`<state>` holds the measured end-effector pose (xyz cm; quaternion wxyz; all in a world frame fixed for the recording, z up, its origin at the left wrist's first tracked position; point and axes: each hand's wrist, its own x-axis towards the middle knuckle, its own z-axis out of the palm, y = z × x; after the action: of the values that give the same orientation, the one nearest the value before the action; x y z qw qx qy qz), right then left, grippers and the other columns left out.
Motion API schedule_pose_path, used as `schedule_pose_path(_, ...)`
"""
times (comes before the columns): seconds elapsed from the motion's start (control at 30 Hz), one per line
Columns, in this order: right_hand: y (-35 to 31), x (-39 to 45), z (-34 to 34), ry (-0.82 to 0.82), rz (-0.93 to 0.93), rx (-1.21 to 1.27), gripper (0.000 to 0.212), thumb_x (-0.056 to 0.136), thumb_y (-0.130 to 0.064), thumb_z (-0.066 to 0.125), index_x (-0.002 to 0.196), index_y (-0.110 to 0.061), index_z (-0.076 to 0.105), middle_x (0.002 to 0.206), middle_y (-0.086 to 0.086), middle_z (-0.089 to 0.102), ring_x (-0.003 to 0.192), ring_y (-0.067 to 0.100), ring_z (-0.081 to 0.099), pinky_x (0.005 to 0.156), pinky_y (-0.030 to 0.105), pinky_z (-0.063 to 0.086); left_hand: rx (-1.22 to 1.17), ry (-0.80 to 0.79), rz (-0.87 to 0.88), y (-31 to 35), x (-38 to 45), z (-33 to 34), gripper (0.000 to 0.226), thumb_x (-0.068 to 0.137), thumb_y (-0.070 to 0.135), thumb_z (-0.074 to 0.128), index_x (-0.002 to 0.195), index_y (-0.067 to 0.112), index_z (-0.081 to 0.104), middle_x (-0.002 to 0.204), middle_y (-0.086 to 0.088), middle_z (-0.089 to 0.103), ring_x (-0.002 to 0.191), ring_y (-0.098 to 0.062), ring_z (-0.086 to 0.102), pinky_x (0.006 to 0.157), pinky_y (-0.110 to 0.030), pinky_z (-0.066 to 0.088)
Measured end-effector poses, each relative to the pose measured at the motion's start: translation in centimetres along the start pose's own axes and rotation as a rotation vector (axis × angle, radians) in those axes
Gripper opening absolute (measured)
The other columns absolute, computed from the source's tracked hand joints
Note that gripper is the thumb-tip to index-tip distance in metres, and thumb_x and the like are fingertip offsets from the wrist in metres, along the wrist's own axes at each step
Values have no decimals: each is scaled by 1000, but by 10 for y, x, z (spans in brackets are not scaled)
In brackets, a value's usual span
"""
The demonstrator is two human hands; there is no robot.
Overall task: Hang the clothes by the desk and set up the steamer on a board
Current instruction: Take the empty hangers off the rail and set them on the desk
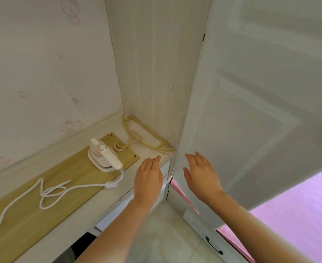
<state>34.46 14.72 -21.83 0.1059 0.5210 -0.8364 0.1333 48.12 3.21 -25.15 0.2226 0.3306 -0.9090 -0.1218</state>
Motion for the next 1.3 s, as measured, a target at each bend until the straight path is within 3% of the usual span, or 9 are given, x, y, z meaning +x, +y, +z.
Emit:
schedule_pose_path(0.13,22,-15,-30,87,-5,-16,42,79,-15,73,117,0,62,110,15,68,115,35,59,94,45,48,-123,103,30,40,3,-8,47,75,-3,69,121,5,60,98,-9,66,91,-24,63,75,-34,56)
schedule_pose_path(0.5,91,-62,-108,234,-97,-48,41,82,-17,68,120,-3,61,114,9,66,121,32,55,100,40,44,-297,227,34,157,10,-19,38,94,7,53,131,7,52,119,-9,61,111,-23,55,91,-36,50)
schedule_pose_path(0.6,107,-73,-129,264,-172,-42,40,81,-13,67,119,-2,61,112,11,66,121,33,55,99,41,45,-358,284,35,196,12,-33,36,97,11,48,133,9,50,127,-6,57,119,-17,49,101,-26,41)
schedule_pose_path(0.73,125,-85,-148,284,-299,-82,39,80,-6,66,118,1,60,114,14,65,123,36,52,104,43,42,-388,346,41,246,17,-53,36,99,16,44,135,12,47,132,-1,55,123,-12,46,97,-9,27)
schedule_pose_path(0.9,142,-91,-177,338,-380,-50,33,82,-1,62,116,2,61,112,14,64,119,35,53,103,39,42,-458,430,97,288,20,-77,35,99,17,45,134,13,49,129,2,56,120,-11,51,99,-14,35)
schedule_pose_path(1.07,151,-97,-194,408,-289,110,32,82,5,60,114,2,61,107,14,60,103,30,56,81,39,52,-561,428,188,314,25,-95,37,99,23,44,135,13,46,125,3,59,116,-7,54,98,-31,46)
schedule_pose_path(1.17,153,-98,-202,473,-219,175,32,82,3,63,113,3,59,107,17,57,96,32,56,81,38,52,-570,442,206,324,30,-103,38,99,25,47,134,13,47,123,2,60,115,-8,55,97,-31,47)
schedule_pose_path(1.3,154,-91,-213,502,-102,339,47,83,-5,66,125,0,46,115,18,46,101,29,49,86,28,46,-644,474,181,334,38,-115,30,95,25,56,123,14,56,98,0,68,95,-9,63,87,-26,51)
